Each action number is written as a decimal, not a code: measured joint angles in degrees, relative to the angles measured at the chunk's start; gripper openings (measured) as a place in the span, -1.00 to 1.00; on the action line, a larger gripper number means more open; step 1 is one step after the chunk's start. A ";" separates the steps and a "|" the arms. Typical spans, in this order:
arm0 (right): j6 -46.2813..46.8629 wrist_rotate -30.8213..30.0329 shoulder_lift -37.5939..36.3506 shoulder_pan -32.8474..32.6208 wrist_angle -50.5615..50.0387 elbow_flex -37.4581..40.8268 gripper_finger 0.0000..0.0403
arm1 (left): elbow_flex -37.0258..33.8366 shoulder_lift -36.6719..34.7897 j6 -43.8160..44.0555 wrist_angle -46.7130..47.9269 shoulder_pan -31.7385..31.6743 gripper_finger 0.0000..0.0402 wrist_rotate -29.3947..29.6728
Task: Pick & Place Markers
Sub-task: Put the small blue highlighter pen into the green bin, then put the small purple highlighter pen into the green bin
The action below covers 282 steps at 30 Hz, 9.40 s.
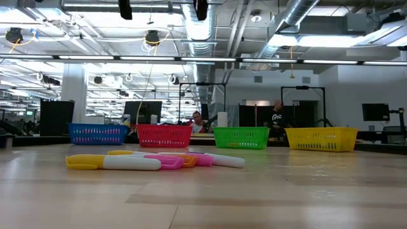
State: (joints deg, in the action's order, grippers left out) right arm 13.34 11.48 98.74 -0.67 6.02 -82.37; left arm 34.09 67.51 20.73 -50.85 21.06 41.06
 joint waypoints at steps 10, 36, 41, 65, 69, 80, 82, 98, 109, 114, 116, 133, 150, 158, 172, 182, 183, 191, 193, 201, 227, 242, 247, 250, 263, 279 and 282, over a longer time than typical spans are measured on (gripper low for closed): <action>-1.20 0.65 0.00 -0.11 0.42 0.00 -0.89 | 0.00 0.00 -1.16 0.15 0.15 -0.70 -1.17; -1.85 0.71 -0.02 -1.18 2.09 0.00 -0.81 | -0.02 0.02 0.53 0.00 0.18 -0.50 -4.63; -1.74 1.42 -0.02 -1.20 2.14 0.00 -0.81 | -0.02 0.02 0.46 0.09 0.15 -0.72 -4.64; -1.34 5.00 -0.07 -1.85 -1.10 -0.13 -0.14 | -0.22 0.15 0.55 0.39 0.18 -0.76 -4.24; -0.20 5.26 1.72 -1.88 0.15 -0.20 -0.10 | -0.22 0.27 0.59 0.30 0.11 -0.77 -4.34; 1.61 6.59 7.59 -2.36 1.32 -5.27 -0.22 | -0.04 0.04 0.55 -0.59 0.37 -0.76 -5.03; 1.47 6.65 7.10 -2.14 0.21 -5.21 -0.25 | -0.06 0.13 0.32 -0.24 0.42 -0.76 -5.04; 0.44 8.71 6.14 -1.38 -1.25 -5.20 -0.71 | -0.09 0.13 0.11 0.04 0.79 -0.70 -5.91; 0.65 9.66 6.16 -1.39 -1.40 -5.16 -0.88 | -0.09 0.11 -3.59 -0.06 0.79 -0.57 -7.39; 0.71 10.02 6.16 -1.46 -1.36 -5.14 -0.88 | -0.11 -0.33 -5.40 0.19 0.78 -0.38 -8.68; 0.71 10.00 6.16 -1.46 -1.28 -5.15 -0.88 | -0.19 -1.37 -6.73 1.22 1.09 -0.28 -8.68; -8.43 1.71 -1.03 3.59 -25.89 -5.16 -0.88 | -0.17 -16.64 -3.14 27.37 7.32 -0.12 5.49; -18.47 -12.28 1.26 25.05 -54.90 0.33 -0.84 | -0.09 1.20 18.01 26.94 8.40 -0.28 9.42; -21.30 -9.74 5.84 29.92 -56.68 0.87 -0.81 | -0.09 6.57 20.30 22.08 8.42 -0.28 9.94; -24.16 -11.52 8.49 29.14 -56.57 0.83 -0.59 | -0.07 7.23 21.77 20.79 8.42 -0.28 10.14; -19.72 -13.33 0.13 27.40 -57.55 0.85 -0.62 | -0.07 7.23 21.81 24.08 8.42 -0.28 5.34; -18.69 -13.34 -1.70 26.79 -57.04 0.85 -0.62 | -0.07 7.23 21.79 24.32 8.42 -0.28 4.96; -11.20 -16.25 -16.53 17.56 -51.13 1.95 -0.63 | -0.07 7.23 20.39 25.77 8.42 -0.28 1.76; -9.68 -19.00 -19.83 13.89 -48.65 4.28 -0.63 | -0.07 7.23 18.76 26.03 8.51 -0.28 -0.24; 1.94 -22.26 -25.68 -2.56 -37.66 18.60 -0.63 | -0.08 7.23 18.14 26.46 10.84 -0.28 -3.65; 22.81 -38.12 9.34 -28.59 -0.92 27.17 -0.62 | -0.09 7.23 18.56 26.42 16.17 -0.28 -3.44; 22.26 -43.15 13.14 -28.43 0.29 25.75 -0.28 | -0.09 7.23 19.21 26.38 16.15 -0.28 -1.66; 22.26 -42.78 13.14 -28.46 0.55 25.75 -0.12 | -0.09 7.23 19.19 26.40 16.15 -0.28 -1.66; 22.24 -41.76 13.14 -28.48 0.84 25.75 -0.04 | -0.09 7.23 19.12 26.38 16.15 -0.28 -1.67; 22.21 -41.50 13.14 -27.64 -1.44 25.75 0.01 | -0.09 7.23 18.99 26.38 16.15 -0.28 -1.66; 22.65 -41.39 13.14 -27.43 -0.32 25.75 0.01 | -0.09 7.23 18.58 26.38 16.15 -0.28 -1.66; 22.67 -41.24 13.14 -27.45 -0.35 25.75 0.01 | -0.09 7.23 18.58 26.40 16.15 -0.28 -1.66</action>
State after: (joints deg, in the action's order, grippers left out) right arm 36.00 -29.77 111.87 -28.12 5.67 -56.62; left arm 34.00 74.74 39.31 -24.45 37.21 39.39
